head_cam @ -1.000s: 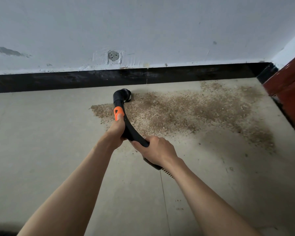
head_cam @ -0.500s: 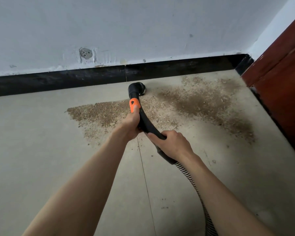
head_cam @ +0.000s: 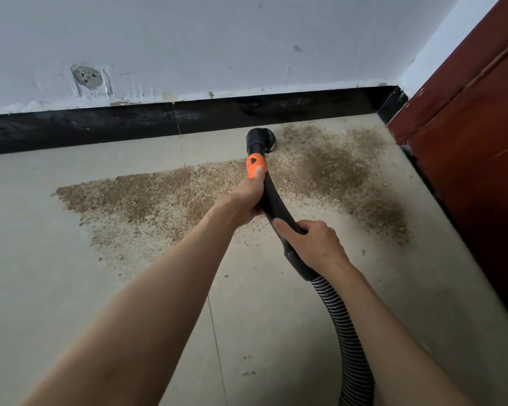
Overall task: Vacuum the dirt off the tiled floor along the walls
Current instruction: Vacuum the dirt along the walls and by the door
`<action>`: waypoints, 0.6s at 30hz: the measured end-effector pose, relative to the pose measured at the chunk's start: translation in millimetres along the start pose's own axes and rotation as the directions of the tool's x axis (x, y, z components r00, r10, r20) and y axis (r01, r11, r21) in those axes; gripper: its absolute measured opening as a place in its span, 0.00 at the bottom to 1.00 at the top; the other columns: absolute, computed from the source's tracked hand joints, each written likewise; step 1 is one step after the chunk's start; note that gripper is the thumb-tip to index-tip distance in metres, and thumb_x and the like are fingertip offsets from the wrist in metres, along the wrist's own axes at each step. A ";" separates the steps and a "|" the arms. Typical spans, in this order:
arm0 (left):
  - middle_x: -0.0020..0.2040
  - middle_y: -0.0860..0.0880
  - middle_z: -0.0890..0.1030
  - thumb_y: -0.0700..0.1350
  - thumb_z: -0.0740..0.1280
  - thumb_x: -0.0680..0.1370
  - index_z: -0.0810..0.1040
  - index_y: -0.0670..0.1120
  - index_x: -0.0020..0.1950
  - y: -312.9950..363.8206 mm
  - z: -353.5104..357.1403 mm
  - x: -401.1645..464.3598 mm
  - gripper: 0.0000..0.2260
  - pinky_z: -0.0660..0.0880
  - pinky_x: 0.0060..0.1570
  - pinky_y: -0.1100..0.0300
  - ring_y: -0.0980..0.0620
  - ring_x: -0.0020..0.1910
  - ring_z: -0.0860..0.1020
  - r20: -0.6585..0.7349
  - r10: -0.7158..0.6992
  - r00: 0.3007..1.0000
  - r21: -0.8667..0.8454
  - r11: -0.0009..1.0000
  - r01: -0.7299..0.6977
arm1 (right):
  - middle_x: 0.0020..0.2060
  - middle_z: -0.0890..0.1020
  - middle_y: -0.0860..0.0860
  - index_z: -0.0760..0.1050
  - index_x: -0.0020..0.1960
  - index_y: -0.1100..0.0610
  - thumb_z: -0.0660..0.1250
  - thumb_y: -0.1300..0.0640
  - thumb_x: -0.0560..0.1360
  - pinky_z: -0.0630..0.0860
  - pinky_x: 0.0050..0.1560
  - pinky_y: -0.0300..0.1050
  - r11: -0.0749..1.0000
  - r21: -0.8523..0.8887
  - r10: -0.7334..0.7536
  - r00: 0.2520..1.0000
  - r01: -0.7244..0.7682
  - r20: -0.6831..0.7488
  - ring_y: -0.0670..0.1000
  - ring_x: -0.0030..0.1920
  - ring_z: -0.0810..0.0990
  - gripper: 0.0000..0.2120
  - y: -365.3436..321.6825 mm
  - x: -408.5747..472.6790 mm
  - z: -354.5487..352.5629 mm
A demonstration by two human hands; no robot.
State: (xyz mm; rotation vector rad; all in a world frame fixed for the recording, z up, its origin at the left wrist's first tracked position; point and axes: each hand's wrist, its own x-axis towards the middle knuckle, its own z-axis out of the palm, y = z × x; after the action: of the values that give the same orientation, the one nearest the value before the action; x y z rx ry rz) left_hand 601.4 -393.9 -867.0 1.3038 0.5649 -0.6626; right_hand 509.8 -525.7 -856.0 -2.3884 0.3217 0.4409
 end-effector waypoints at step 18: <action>0.51 0.42 0.76 0.59 0.54 0.81 0.70 0.39 0.59 21.6 -55.5 -10.8 0.23 0.76 0.55 0.52 0.45 0.49 0.76 -0.040 -0.058 0.998 -0.020 0.998 0.057 | 0.28 0.77 0.51 0.70 0.31 0.53 0.62 0.34 0.75 0.67 0.31 0.43 0.997 0.005 -0.079 0.993 0.079 0.087 0.51 0.30 0.75 0.25 -50.1 5.5 25.2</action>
State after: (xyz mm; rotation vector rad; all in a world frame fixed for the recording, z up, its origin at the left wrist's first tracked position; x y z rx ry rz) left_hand 608.9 -335.1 -854.7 1.2897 0.6420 -0.6780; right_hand 526.3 -472.5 -847.0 -2.3632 0.1870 0.5063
